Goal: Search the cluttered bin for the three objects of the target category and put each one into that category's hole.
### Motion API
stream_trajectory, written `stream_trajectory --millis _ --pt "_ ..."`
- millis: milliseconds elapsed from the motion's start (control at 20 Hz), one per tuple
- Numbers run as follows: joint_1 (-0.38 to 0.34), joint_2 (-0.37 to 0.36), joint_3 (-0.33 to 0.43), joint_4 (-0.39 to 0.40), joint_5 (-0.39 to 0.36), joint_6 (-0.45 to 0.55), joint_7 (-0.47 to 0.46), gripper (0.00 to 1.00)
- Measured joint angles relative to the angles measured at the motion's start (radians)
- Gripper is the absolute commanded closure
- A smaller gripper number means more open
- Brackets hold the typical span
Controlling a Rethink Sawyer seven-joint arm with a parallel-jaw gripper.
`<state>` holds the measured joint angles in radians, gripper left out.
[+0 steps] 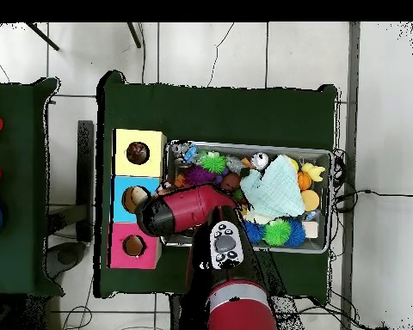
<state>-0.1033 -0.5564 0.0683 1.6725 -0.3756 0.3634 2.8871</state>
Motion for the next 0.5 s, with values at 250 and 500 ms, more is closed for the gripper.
stream_trajectory --millis 250,500 --pt "-0.001 -0.001 0.000 0.032 0.000 0.000 0.000 0.00" --pt "-0.008 0.000 0.000 0.060 -0.008 0.000 0.000 0.00"
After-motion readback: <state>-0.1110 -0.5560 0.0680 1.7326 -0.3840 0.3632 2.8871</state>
